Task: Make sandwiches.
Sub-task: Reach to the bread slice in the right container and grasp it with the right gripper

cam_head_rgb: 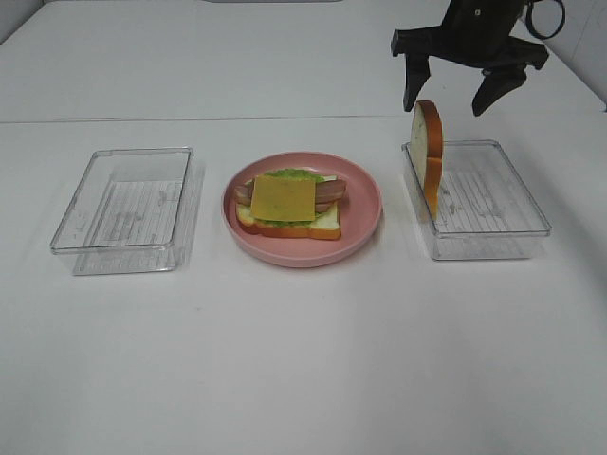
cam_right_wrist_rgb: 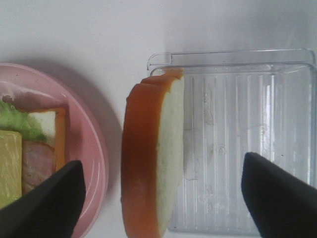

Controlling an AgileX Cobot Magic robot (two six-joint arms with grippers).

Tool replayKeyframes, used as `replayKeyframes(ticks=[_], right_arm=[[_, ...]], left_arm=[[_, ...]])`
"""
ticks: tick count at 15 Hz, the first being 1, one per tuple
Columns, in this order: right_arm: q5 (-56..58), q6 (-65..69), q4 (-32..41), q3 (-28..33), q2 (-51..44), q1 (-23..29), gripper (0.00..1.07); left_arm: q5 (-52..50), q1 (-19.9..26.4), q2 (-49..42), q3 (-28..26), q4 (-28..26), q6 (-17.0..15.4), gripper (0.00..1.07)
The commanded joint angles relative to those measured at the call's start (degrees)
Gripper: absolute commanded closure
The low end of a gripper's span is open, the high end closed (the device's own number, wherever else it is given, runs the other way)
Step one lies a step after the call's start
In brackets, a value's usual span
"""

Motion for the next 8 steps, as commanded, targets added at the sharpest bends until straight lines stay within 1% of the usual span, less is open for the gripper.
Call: replayKeyframes(ticks=[1,4,8], right_arm=[[0.9,-1.5,0.9,-1.3,2.1,0.6,0.24],[1.5,-2.2,0.7,-2.6,6.0,1.4,0.24],[1.3,-2.4,0.6,-2.6,6.6,1.4,0.24]], left_arm=[[-0.2,0.2,-0.8,0.2,-0.3,-0.1,0.09],[-0.2,0.2,-0.8,0.2,-0.3,-0.1,0.09],[-0.2,0.2,-0.8,0.2,-0.3,-0.1,0.09]])
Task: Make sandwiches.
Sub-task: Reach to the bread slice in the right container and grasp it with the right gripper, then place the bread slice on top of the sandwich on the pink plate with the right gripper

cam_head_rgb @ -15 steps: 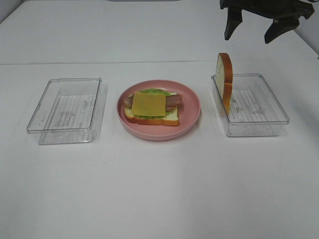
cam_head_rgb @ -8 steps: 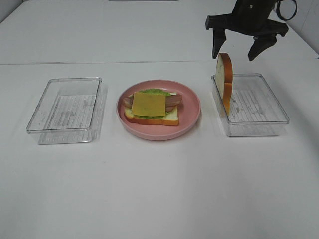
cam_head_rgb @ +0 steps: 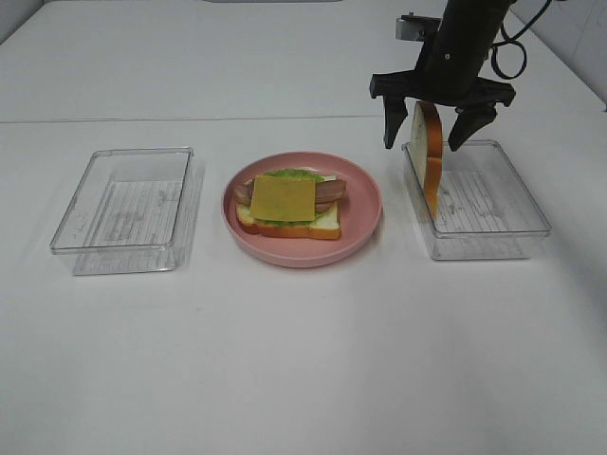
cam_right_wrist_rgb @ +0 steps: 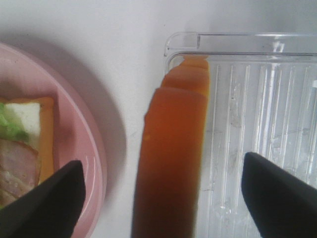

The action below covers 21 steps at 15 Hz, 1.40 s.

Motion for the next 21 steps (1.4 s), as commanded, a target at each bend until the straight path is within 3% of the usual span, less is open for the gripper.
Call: replayKeyframes(ticks=[1,3,5,6,8,17,21], right_arm=[[0.4,-0.9,-0.3,-0.3,0.3,0.2,0.25],[0.9,-1.4,-0.3,-0.3,0.6,0.2,0.33],[1.1,-1.4,-0.5,-0.3,0.6,0.2,0.52],[1.4,-0.7,-0.6,-0.3,0.6,0.2,0.75],[1.4,0.6,-0.6,-0.3,0.6,0.1,0.97],[5.6,0.5,-3.2,-1.2,0.6,0.1,1.07],[7.2,0.2,-1.9,-2.3,-5.6,0.1,1.07]], left_arm=[[-0.2,0.2,-0.8,0.2,-0.3,-0.1,0.09],[-0.2,0.2,-0.8,0.2,-0.3,-0.1,0.09],[-0.2,0.2,-0.8,0.2,-0.3,-0.1,0.09],[-0.2,0.2,-0.8,0.2,-0.3,-0.1,0.09],[-0.2,0.2,-0.8,0.2,-0.3,-0.1,0.09],[-0.2,0.2,-0.8,0.2,-0.3,-0.1,0.09],[-0.2,0.2,-0.8,0.2,-0.3,-0.1,0.09]])
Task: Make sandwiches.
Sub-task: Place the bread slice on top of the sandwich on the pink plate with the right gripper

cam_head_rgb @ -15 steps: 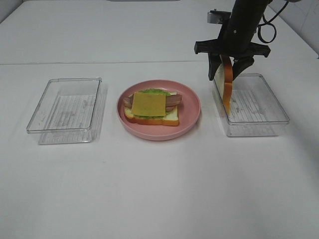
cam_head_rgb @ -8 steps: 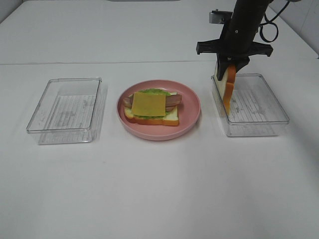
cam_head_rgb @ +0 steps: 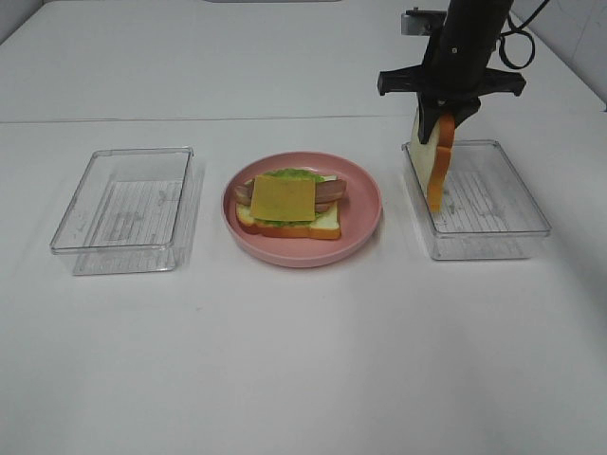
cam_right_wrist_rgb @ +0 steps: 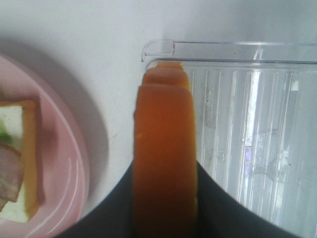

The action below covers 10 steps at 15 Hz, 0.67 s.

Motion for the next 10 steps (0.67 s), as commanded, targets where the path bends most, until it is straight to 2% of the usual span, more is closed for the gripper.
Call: replayKeyframes(ticks=[1,3,5,7,8,9,10], right_arm=[[5.6,-0.3,3.0,0.2,-8.8,0.2,1.07],[5.6,-0.3,3.3,3.1,-14.0,0.2,1.07],[4.6,-0.3,5.1,8.9,-19.7,0.2,1.07],[-8.8,-7.2,20.3,19.7,-24.9,0.3,1.07],[-11.9,-8.9,24.1,22.2,-25.3,0.3,1.07],[-16.0,-13.6,32.9,26.2,-25.4,0.3,1.07],[-19.6,-21.1,47.4,31.7,-24.5,0.3,1.07]], left_arm=[[-0.2,0.2,-0.8,0.2,-0.3,-0.1,0.09],[-0.2,0.2,-0.8,0.2,-0.3,-0.1,0.09],[-0.2,0.2,-0.8,0.2,-0.3,-0.1,0.09],[-0.2,0.2,-0.8,0.2,-0.3,-0.1,0.09],[-0.2,0.2,-0.8,0.2,-0.3,-0.1,0.09],[-0.2,0.2,-0.8,0.2,-0.3,-0.1,0.09],[-0.2,0.2,-0.8,0.2,-0.3,-0.1,0.09]])
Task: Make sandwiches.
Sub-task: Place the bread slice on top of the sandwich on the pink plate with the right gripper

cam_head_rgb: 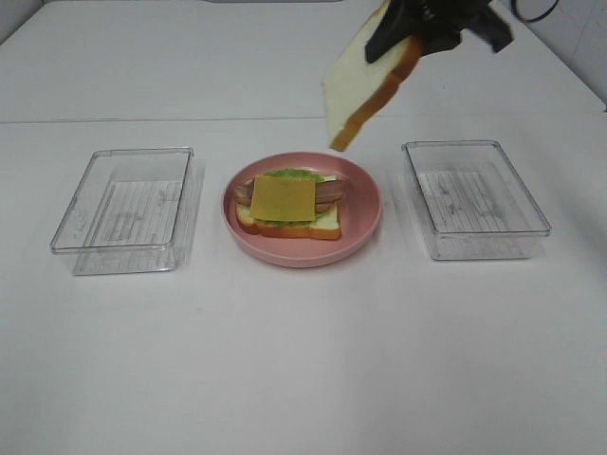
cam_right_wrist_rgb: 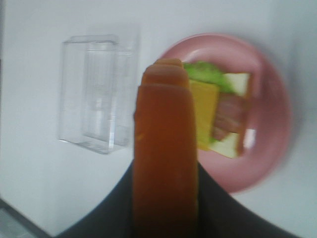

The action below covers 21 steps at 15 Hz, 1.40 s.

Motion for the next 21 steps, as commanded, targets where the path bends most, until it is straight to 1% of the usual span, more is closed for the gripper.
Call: replayKeyframes(ticks=[1,2,3,4,5,6,7,9,14,16,17,18,21], right_arm=[[-5.1,-12.4,20.6,6.8,1.5,0.3,1.07],[-5.0,-15.4,23.8,7.3,2.3,0.3,1.07],[-4.8,-20.4,30.8,7.6,5.2,0.3,1.07],[-5.3,-22.0,34.4,7.6,7.4,0.3,1.07],[-5.2,-22.8,37.0,7.5,9.5,0.3,1.07],[-5.0,-23.3,38.0,7.5,10.7,0.3,1.07],[-5.6,-23.0,38.5,7.5,14.6,0.9,1.07],[-6.8,-22.1,38.6,7.5,16.7,1.8,1.07],[-8.7,-23.1,38.1,7.2,19.1,2.2,1.07],[-8.2,-23.1,38.1,5.4,20.5,2.2,1.07],[-7.6,-22.7,37.7,3.2,22.2,2.2,1.07],[-7.2,-22.6,37.4,2.9,22.4,2.2,1.07],[-7.3,-20.5,32.8,2.9,22.5,2.1,1.07]], left_arm=[[-0.2,0.2,-0.8,0.2,-0.3,-0.1,0.09],[-0.2,0.2,-0.8,0.2,-0.3,-0.1,0.09],[-0.2,0.2,-0.8,0.2,-0.3,-0.1,0.09],[-0.2,0.2,-0.8,0.2,-0.3,-0.1,0.09],[-0.2,0.2,-0.8,0.2,-0.3,-0.1,0.09],[-0.2,0.2,-0.8,0.2,-0.3,-0.1,0.09],[-0.2,0.2,-0.8,0.2,-0.3,-0.1,0.09],[-0.2,0.2,-0.8,0.2,-0.3,-0.1,0.09],[-0.2,0.2,-0.8,0.2,-0.3,-0.1,0.09],[-0.2,0.2,-0.8,0.2,-0.3,-0.1,0.09],[-0.2,0.2,-0.8,0.2,-0.3,-0.1,0.09],[-0.2,0.2,-0.8,0.2,-0.3,-0.1,0.09],[-0.2,0.2,-0.8,0.2,-0.3,-0.1,0.09]])
